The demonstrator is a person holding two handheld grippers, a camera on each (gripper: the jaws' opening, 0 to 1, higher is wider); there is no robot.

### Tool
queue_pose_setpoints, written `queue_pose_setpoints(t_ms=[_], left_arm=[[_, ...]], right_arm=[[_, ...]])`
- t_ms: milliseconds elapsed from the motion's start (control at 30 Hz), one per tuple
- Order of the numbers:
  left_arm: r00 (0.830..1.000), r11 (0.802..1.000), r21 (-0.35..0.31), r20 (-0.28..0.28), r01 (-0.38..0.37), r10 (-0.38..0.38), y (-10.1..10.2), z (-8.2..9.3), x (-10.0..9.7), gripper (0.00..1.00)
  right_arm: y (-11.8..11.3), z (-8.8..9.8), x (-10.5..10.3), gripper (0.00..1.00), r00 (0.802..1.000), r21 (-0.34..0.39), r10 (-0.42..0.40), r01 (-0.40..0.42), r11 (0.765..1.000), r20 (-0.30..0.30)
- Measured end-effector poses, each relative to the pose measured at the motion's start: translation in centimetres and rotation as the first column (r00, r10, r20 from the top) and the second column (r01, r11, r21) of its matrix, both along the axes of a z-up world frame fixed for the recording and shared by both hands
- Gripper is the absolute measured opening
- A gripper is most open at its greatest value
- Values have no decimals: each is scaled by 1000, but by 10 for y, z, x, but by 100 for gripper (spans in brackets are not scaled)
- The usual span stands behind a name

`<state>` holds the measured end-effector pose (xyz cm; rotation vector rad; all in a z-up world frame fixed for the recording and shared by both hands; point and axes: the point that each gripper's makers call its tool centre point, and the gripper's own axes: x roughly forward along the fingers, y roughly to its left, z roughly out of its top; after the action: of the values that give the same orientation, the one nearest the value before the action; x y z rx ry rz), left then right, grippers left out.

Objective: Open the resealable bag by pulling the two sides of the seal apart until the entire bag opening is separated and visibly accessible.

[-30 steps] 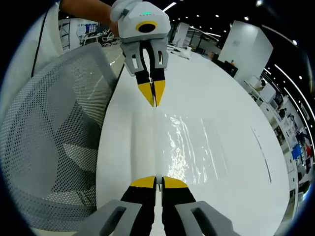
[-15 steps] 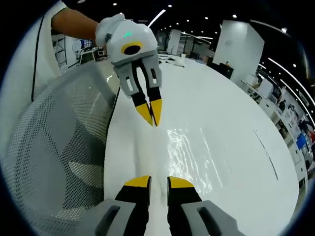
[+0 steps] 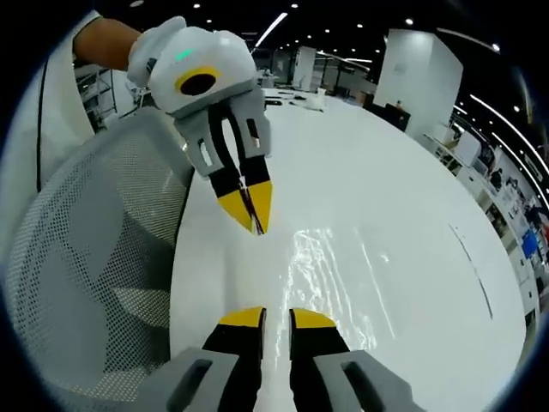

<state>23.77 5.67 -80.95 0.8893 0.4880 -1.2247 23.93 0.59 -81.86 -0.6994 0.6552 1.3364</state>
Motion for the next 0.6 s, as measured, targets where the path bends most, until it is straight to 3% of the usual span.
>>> queue_pose_setpoints(t_ms=[300, 600], left_arm=[[1000, 999, -44, -10, -18, 17, -2, 4, 1, 0], [1000, 998, -68, 5, -10, 11, -3, 9, 3, 12]], right_arm=[[3, -15, 0, 0, 995, -21, -56, 55, 998, -79], [5, -17, -2, 0, 985, -57, -117, 110, 992, -124]])
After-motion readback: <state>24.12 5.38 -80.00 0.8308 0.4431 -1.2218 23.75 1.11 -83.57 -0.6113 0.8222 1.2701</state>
